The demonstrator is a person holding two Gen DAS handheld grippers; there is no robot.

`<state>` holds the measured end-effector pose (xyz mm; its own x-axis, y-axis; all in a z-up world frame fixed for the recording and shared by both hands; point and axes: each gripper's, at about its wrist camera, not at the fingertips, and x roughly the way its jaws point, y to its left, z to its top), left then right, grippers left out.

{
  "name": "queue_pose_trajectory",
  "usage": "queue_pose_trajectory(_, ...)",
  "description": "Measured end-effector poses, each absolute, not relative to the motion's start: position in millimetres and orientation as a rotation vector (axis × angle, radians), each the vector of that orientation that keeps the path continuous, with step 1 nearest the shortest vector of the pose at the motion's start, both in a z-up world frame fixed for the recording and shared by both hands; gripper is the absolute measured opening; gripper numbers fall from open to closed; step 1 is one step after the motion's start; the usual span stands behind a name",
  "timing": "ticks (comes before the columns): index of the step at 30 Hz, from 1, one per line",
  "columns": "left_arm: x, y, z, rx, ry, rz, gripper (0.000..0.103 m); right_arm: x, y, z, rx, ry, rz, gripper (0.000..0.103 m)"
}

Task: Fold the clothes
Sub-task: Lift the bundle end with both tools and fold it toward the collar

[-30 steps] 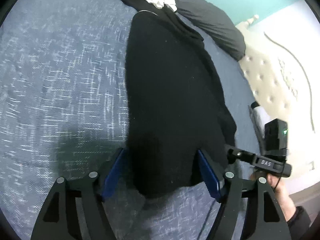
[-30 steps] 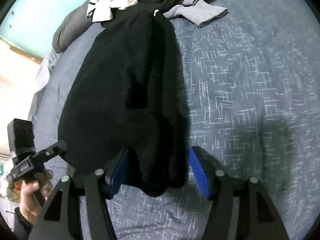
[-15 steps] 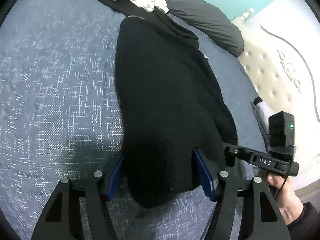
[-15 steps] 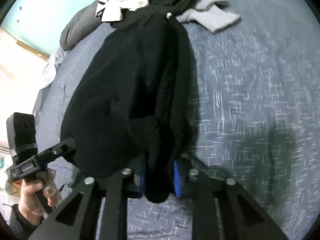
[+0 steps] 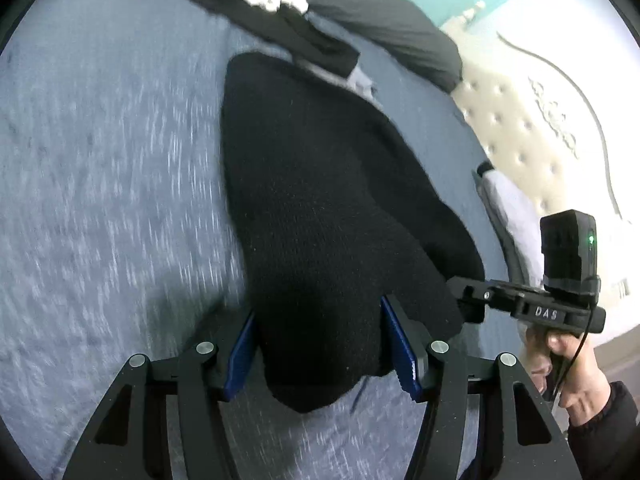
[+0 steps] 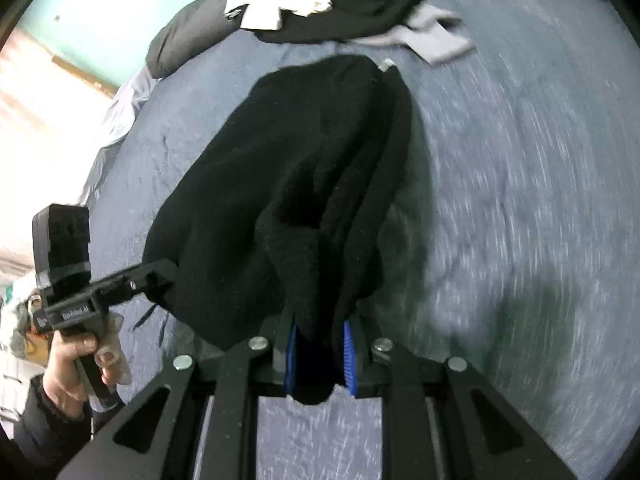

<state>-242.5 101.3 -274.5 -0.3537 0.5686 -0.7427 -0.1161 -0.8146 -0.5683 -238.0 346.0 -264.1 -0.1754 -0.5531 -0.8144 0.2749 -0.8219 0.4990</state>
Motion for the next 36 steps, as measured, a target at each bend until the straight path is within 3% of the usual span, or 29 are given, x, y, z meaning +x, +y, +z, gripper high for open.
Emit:
queue_pose_trajectory(5,-243.8,96.5,-290.8,-1.53,-0.628,2.165,0.063,-220.8,361.5,-270.9,1.59,-0.399,-2.01,0.026)
queue_pose_trajectory(8,-244.9,92.7,-286.8,-1.533,-0.62,2.176,0.063,-220.0,367.6,-267.7,1.552,-0.413,-2.03,0.049)
queue_pose_trajectory(10,-245.1,93.4,-285.2,-1.535,-0.613,2.185,0.063,-220.6,366.1,-265.5,1.537,-0.424,-2.02,0.051)
queue_pose_trajectory(12,-245.2,94.2,-283.7,-1.536,-0.605,2.195,0.063,-224.5,357.8,-264.5,1.542,-0.404,-2.015,0.067)
queue_pose_trajectory(19,-251.4,98.2,-291.7,-1.546,-0.567,2.176,0.066,-239.1,338.2,-294.7,1.667,-0.334,-1.98,0.073)
queue_pose_trajectory(22,-252.5,101.5,-298.0,-1.539,-0.555,2.159,0.066,-243.6,337.6,-300.3,1.669,-0.35,-1.977,0.07)
queue_pose_trajectory(24,-254.6,104.5,-301.4,-1.528,-0.552,2.149,0.066,-243.1,335.5,-298.1,1.645,-0.323,-1.992,0.052)
queue_pose_trajectory(27,-258.1,108.3,-305.0,-1.519,-0.567,2.139,0.066,-242.0,330.3,-293.5,1.596,-0.264,-2.011,0.032)
queue_pose_trajectory(30,-267.0,114.2,-300.7,-1.509,-0.533,2.154,0.063,-241.7,326.7,-291.5,1.569,-0.24,-2.018,0.025)
queue_pose_trajectory(36,-268.2,113.8,-287.0,-1.463,-0.515,2.187,0.058,-241.2,334.1,-276.6,1.479,-0.278,-2.02,0.02)
